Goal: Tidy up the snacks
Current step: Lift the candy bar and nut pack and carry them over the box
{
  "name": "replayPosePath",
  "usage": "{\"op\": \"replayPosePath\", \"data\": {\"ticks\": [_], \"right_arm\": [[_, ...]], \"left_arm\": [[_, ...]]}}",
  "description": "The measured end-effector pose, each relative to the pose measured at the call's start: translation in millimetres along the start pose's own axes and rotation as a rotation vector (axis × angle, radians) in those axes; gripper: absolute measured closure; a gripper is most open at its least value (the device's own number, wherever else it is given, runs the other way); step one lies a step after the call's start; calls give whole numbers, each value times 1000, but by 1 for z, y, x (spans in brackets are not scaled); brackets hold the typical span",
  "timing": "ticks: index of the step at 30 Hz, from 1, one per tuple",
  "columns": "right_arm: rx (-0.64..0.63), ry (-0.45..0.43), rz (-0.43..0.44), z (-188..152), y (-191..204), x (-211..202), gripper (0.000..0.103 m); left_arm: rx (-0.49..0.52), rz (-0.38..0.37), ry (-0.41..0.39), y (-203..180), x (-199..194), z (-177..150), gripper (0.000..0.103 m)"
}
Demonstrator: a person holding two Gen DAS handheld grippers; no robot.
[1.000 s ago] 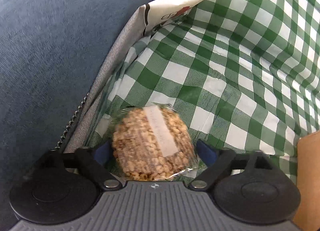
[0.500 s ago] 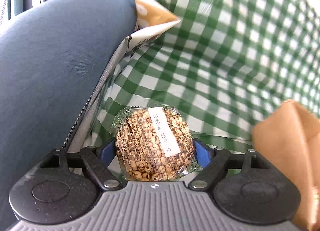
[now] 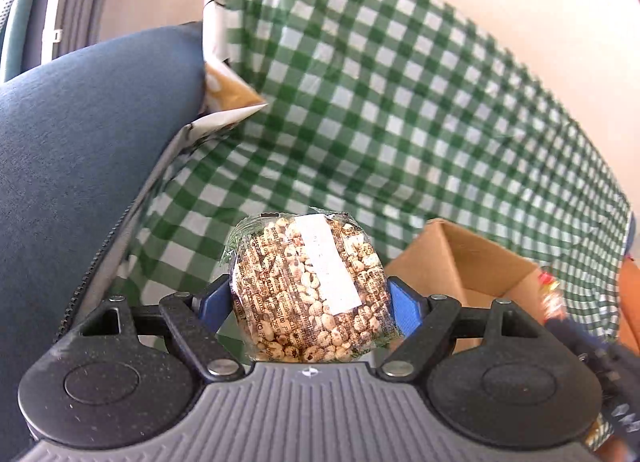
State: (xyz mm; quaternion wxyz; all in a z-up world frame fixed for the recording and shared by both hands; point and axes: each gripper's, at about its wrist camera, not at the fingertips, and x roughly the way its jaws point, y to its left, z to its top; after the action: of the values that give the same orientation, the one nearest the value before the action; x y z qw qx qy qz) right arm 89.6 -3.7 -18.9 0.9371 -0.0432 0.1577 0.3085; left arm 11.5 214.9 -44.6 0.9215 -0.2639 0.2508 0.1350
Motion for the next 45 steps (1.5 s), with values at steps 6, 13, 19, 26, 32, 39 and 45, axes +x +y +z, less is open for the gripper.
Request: {"op": "replayPosePath", "data": {"ticks": [6, 13, 19, 26, 32, 39, 45], "right_arm": [[-49, -15, -29, -14, -22, -15, 84], [4, -36, -100, -18, -58, -31, 84], [20, -35, -127, -21, -67, -36, 84], [40, -44, -148, -21, -72, -42, 84], [48, -54, -163, -22, -73, -47, 84], [50, -67, -175, -22, -78, -51, 84], [54, -79, -189, -23, -82, -55, 84]], "left_arm": [[29, -25, 13, -15, 0, -7, 19], [57, -54, 4, -22, 10, -7, 19], [92, -71, 2, -35, 16, -11, 19], [145, -91, -26, -50, 16, -16, 19], [174, -111, -42, -60, 16, -18, 19], [187, -132, -62, -65, 14, -17, 19], [186, -150, -73, -69, 14, -16, 18]]}}
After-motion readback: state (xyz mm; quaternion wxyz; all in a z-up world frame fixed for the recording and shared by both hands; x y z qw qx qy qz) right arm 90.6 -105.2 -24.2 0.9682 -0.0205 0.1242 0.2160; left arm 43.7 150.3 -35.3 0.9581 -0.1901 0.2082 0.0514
